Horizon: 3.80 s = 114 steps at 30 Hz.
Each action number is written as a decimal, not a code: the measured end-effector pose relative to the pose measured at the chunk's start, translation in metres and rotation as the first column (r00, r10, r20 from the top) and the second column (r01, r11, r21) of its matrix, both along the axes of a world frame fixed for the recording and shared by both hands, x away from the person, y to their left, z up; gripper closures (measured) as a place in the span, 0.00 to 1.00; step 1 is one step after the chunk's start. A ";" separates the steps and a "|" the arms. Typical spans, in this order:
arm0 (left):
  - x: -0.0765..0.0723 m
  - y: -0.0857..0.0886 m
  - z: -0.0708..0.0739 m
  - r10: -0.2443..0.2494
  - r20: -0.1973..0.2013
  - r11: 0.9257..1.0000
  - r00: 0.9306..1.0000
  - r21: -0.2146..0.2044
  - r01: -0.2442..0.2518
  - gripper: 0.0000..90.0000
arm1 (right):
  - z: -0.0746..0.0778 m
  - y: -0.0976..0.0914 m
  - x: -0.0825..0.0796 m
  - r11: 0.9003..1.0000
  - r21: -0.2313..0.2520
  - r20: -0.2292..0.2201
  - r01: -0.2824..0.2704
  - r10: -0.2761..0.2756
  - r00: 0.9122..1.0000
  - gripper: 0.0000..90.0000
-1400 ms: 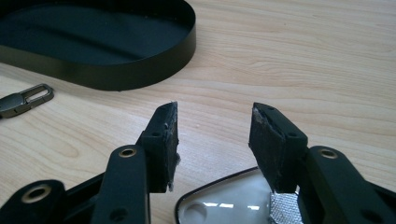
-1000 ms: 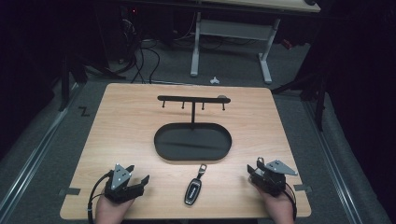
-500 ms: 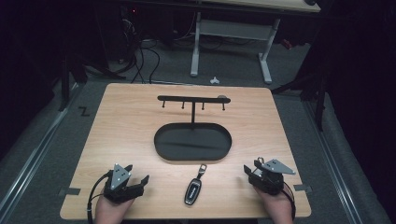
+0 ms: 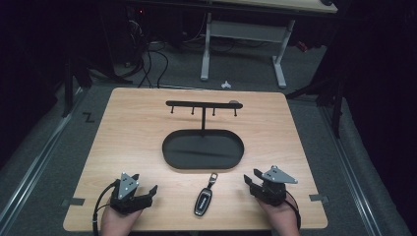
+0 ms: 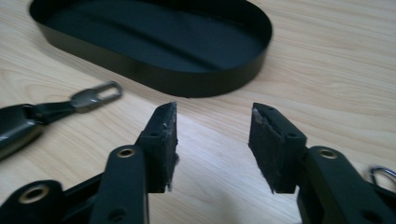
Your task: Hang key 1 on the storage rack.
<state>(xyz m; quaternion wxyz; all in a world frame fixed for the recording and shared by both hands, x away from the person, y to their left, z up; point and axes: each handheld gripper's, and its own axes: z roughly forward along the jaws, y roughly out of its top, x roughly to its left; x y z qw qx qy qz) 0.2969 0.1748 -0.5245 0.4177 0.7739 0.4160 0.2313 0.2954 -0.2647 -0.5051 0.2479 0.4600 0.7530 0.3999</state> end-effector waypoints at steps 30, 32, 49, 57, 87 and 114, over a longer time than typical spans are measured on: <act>-0.002 -0.001 -0.001 -0.020 0.005 1.000 1.000 0.010 0.020 0.24 | -0.012 0.115 -0.029 0.906 -0.006 -0.106 -0.424 0.421 0.901 1.00; -0.002 -0.001 -0.001 -0.022 0.006 1.000 1.000 0.010 0.022 0.24 | -0.014 0.115 -0.029 0.906 -0.021 -0.111 -0.423 0.419 0.901 1.00; -0.001 -0.004 -0.001 -0.039 0.006 0.999 0.999 0.003 0.039 0.24 | -0.015 0.068 -0.014 0.955 -0.063 -0.115 -0.290 0.281 0.953 1.00; 0.003 -0.012 0.000 -0.064 0.009 0.998 0.998 0.001 0.064 0.24 | -0.014 0.051 -0.014 0.967 -0.079 -0.104 -0.242 0.233 0.967 1.00; 0.021 -0.048 0.004 -0.155 0.037 0.988 0.987 -0.016 0.156 0.24 | -0.016 -0.025 -0.037 0.995 -0.099 -0.141 -0.013 -0.001 0.990 1.00; 0.025 -0.051 0.005 -0.157 0.037 0.987 0.987 -0.024 0.158 0.24 | -0.014 -0.019 -0.053 0.995 -0.072 -0.149 -0.075 0.064 0.987 0.97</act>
